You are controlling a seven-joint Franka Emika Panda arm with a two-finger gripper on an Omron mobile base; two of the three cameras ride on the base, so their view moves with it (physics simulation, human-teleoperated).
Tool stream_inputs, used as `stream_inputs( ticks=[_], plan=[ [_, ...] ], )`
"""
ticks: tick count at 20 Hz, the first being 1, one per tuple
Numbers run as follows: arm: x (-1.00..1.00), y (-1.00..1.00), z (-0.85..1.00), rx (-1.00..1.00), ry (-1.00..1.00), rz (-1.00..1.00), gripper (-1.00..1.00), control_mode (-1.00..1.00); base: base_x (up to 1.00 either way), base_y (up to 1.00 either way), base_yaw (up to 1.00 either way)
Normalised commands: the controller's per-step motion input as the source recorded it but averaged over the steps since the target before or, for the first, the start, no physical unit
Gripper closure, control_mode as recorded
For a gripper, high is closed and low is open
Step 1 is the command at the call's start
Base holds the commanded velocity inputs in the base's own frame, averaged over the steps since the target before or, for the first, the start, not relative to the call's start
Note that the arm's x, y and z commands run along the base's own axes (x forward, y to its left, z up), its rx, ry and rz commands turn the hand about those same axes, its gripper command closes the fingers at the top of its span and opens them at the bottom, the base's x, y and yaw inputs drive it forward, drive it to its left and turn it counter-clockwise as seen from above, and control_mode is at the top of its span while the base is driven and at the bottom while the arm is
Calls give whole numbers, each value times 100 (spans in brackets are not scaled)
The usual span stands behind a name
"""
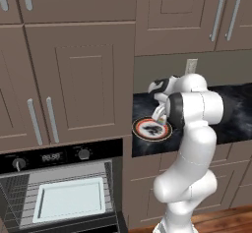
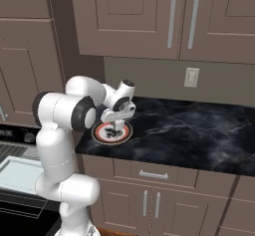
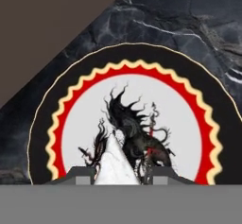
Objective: Take the baked cake out of the oven and place it on the plate for cooling. Then close the oven door.
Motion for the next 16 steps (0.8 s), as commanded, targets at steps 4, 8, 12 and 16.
stream_inputs(
  ticks=[4,8,12,16],
  plan=[
    [19,8,-17,0,0,0,100,-100,0,0,0],
    [16,2,-19,0,0,0,100,-100,0,0,0],
    [15,3,-15,0,0,0,100,-100,0,0,0],
    [14,3,-15,2,0,0,100,-100,0,0,0]
  ],
)
